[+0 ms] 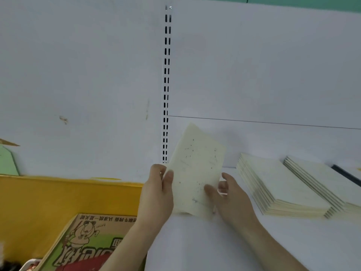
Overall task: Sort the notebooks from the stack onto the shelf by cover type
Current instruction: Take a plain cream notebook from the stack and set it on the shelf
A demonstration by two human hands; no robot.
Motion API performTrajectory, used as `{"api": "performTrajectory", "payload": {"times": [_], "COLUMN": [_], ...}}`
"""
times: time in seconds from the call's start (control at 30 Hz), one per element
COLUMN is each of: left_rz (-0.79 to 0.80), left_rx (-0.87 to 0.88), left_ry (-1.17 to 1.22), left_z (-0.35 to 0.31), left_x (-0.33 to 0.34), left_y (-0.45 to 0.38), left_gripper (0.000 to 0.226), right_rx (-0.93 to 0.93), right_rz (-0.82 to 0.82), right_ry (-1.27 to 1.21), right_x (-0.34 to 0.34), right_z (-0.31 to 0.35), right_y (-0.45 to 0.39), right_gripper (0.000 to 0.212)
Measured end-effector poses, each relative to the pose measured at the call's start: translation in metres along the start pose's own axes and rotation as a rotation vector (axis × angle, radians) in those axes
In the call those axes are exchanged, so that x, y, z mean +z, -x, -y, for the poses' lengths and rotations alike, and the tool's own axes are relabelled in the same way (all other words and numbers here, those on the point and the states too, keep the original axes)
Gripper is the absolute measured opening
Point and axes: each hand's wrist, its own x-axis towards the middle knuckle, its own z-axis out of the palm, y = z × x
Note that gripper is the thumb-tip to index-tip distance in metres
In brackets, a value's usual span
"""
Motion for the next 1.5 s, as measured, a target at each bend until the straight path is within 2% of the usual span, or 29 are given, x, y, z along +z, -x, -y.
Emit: {"api": "performTrajectory", "payload": {"times": [0.03,0.07,0.13,0.2,0.27,0.33,0.37,0.43,0.47,0.53,0.57,0.67,0.73,0.8,0.93,1.03,1.2,1.37,1.5], "left_rz": [-0.017,-0.024,0.003,0.043,0.014,-0.04,-0.031,0.095,0.178,0.294,0.284,0.117,0.037,0.014,0.026,0.052,0.061,0.246,0.334], "left_rx": [-0.04,-0.087,-0.145,-0.134,-0.114,-0.14,-0.177,-0.261,-0.307,-0.391,-0.406,-0.28,-0.198,-0.184,-0.239,-0.287,-0.18,-0.319,-0.17], "left_ry": [0.089,0.17,0.247,0.213,0.133,-0.018,-0.173,-0.491,-0.584,-0.582,-0.541,-0.582,-0.458,-0.133,0.334,0.548,0.501,0.536,0.396], "left_z": [-0.004,-0.008,-0.012,-0.013,-0.007,0.007,0.014,0.029,0.034,0.04,0.042,0.041,0.032,0.021,-0.005,-0.022,-0.041,-0.056,-0.081], "left_x": [0.0,0.0,0.001,0.001,-0.001,-0.002,-0.003,0.0,0.002,0.005,0.006,0.004,0.001,-0.003,-0.012,-0.01,0.0,0.017,0.046], "left_y": [0.001,0.002,0.002,0.0,-0.004,-0.013,-0.016,-0.021,-0.022,-0.022,-0.022,-0.018,-0.014,-0.01,0.0,0.013,0.027,0.034,0.042], "left_gripper": [0.016,0.016,0.017,0.026,0.037,0.024,0.024,0.053,0.059,0.058,0.055,0.041,0.025,0.015,0.014,0.015,0.028,0.015,0.003], "right_rx": [0.018,0.033,0.016,-0.066,-0.142,-0.193,-0.198,-0.183,-0.17,-0.136,-0.128,-0.113,-0.116,-0.121,-0.07,-0.035,-0.058,-0.186,-0.232], "right_rz": [0.007,0.031,0.059,-0.039,-0.181,-0.276,-0.293,-0.291,-0.282,-0.26,-0.247,-0.202,-0.187,-0.173,-0.111,-0.116,-0.123,-0.248,-0.298], "right_ry": [-0.082,-0.172,-0.291,-0.261,-0.172,-0.121,-0.109,-0.119,-0.122,-0.115,-0.112,-0.126,-0.168,-0.21,-0.336,-0.403,-0.462,-0.319,-0.2], "right_x": [-0.003,-0.005,-0.009,-0.013,-0.02,-0.03,-0.035,-0.044,-0.046,-0.046,-0.045,-0.04,-0.037,-0.032,-0.021,-0.016,-0.02,-0.048,-0.077], "right_z": [0.003,0.007,0.012,0.016,0.017,0.019,0.018,0.014,0.011,0.005,0.003,0.0,0.001,0.002,0.009,0.014,0.015,0.007,-0.005], "right_y": [0.001,0.001,0.002,0.004,0.004,0.004,0.003,-0.001,-0.003,-0.003,-0.002,0.001,0.002,0.004,0.006,0.008,0.019,0.033,0.041], "right_gripper": [0.069,0.061,0.032,0.014,0.006,0.005,0.007,0.006,0.005,0.006,0.007,0.009,0.01,0.012,0.01,0.011,0.015,0.029,0.04]}}
